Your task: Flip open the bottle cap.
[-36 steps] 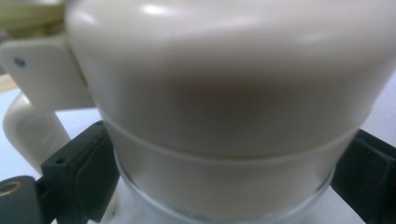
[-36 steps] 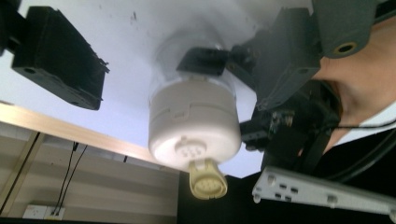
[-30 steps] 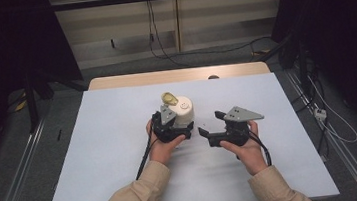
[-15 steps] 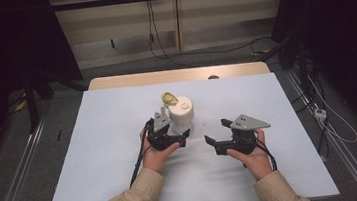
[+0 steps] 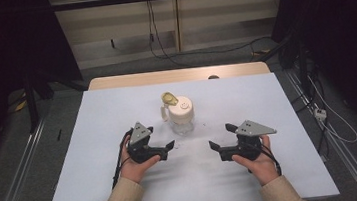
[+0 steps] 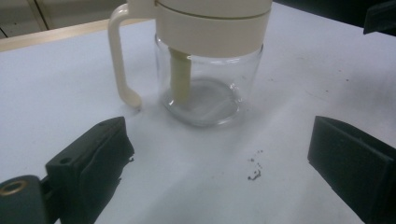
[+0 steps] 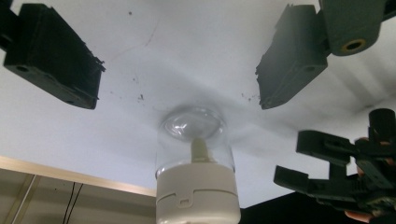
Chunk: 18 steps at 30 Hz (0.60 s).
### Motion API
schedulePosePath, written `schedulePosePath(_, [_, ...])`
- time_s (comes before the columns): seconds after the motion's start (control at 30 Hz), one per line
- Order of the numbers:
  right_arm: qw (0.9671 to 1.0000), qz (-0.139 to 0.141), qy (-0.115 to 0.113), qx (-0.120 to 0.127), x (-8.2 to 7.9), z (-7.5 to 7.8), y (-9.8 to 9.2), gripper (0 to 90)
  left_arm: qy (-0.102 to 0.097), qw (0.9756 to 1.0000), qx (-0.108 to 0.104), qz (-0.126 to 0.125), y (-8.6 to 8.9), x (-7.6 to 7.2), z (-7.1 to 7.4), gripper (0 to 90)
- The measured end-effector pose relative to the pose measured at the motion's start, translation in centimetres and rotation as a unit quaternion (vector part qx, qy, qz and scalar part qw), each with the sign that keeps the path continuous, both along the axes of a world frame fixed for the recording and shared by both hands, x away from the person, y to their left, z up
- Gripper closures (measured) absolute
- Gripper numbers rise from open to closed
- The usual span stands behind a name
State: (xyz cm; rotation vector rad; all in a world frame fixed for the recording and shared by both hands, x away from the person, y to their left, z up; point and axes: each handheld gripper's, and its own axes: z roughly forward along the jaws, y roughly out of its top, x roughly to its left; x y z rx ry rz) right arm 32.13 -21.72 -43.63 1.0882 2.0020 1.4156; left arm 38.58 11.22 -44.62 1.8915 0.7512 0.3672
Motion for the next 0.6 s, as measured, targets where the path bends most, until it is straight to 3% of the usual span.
schedulePosePath(0.2, [1.0, -0.001, 0.001, -0.009, -0.6, -0.2, -0.6, 12.4, -0.009, 0.9999, -0.009, -0.003, 1.6, -0.7, 0.4, 5.2])
schedulePosePath(0.27, [1.0, -0.001, 0.0, -0.009, -0.8, -0.3, -1.0, 12.2, -0.01, 0.9999, -0.001, -0.001, 2.3, -0.9, 0.5, 5.2])
schedulePosePath(0.33, [1.0, -0.002, 0.003, -0.008, -1.1, -0.5, -1.4, 11.9, -0.005, 1.0, -0.008, 0.001, 2.8, -1.0, 0.4, 5.1])
schedulePosePath(0.6, [0.9999, -0.006, 0.006, -0.012, -1.9, -0.7, -2.4, 10.4, -0.015, 0.9999, -0.006, -0.006, 4.3, -1.6, 0.4, 5.5])
